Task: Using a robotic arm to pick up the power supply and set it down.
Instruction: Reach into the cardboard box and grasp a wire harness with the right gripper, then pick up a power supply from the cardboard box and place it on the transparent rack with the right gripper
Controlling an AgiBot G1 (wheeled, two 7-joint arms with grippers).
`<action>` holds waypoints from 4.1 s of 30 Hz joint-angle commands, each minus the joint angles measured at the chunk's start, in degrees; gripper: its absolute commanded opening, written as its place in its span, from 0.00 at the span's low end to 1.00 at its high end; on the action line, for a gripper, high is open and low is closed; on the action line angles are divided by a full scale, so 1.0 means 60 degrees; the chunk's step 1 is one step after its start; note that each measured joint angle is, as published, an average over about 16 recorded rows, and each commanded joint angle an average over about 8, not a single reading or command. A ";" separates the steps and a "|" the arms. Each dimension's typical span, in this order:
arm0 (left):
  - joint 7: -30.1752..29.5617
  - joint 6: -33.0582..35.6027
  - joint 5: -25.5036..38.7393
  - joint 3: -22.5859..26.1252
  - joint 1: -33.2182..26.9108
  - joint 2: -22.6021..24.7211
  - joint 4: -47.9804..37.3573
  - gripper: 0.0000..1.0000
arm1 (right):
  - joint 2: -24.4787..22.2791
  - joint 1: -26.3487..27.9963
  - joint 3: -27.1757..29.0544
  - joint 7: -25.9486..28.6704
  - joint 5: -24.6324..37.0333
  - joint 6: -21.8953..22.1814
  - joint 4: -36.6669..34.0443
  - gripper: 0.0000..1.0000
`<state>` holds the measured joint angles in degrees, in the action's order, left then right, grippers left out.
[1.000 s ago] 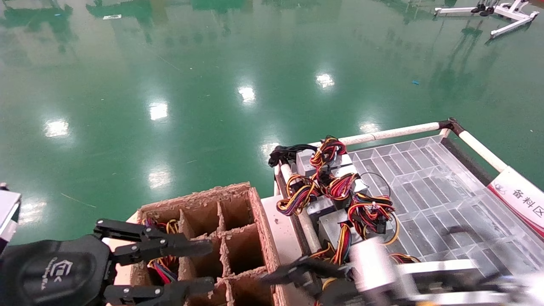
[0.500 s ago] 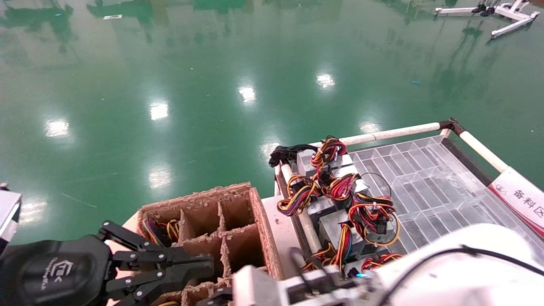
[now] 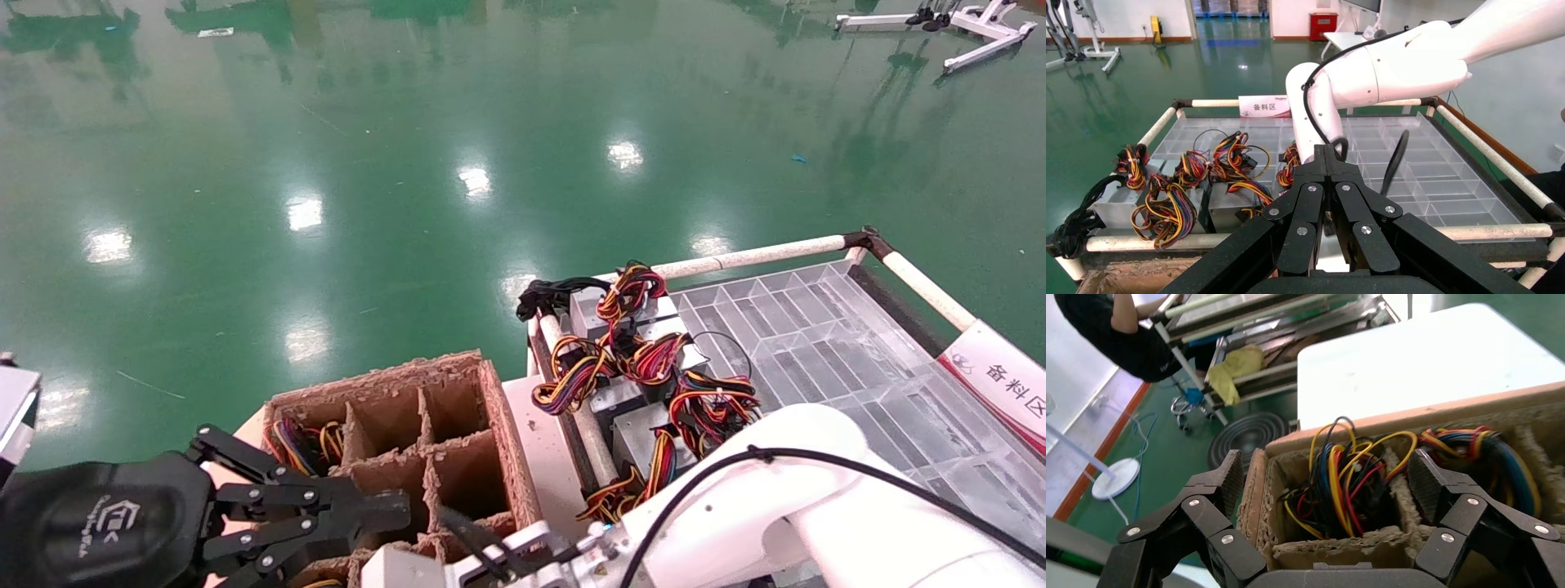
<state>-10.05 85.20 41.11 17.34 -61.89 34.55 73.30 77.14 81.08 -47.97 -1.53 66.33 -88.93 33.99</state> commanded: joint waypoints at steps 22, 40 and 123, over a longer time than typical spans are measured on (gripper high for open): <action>0.0005 -0.0004 -0.0007 0.0010 -0.0002 -0.0004 0.0000 0.87 | 0.0179 0.0385 -0.2382 -0.0069 -0.1332 0.1026 -0.0104 0.00; 0.0009 -0.0008 -0.0012 0.0018 -0.0004 -0.0007 0.0000 0.87 | 0.0120 0.0469 -0.3314 -0.0305 -0.2426 0.1112 -0.0520 0.00; 0.0026 -0.0023 -0.0036 0.0053 -0.0012 -0.0021 0.0000 0.99 | -0.5037 0.5681 -0.2752 -0.2517 -0.5518 0.0240 -0.2163 0.00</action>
<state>-9.89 85.07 40.89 17.66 -61.96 34.43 73.30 47.08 114.96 -64.58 -17.15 33.23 -86.97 21.12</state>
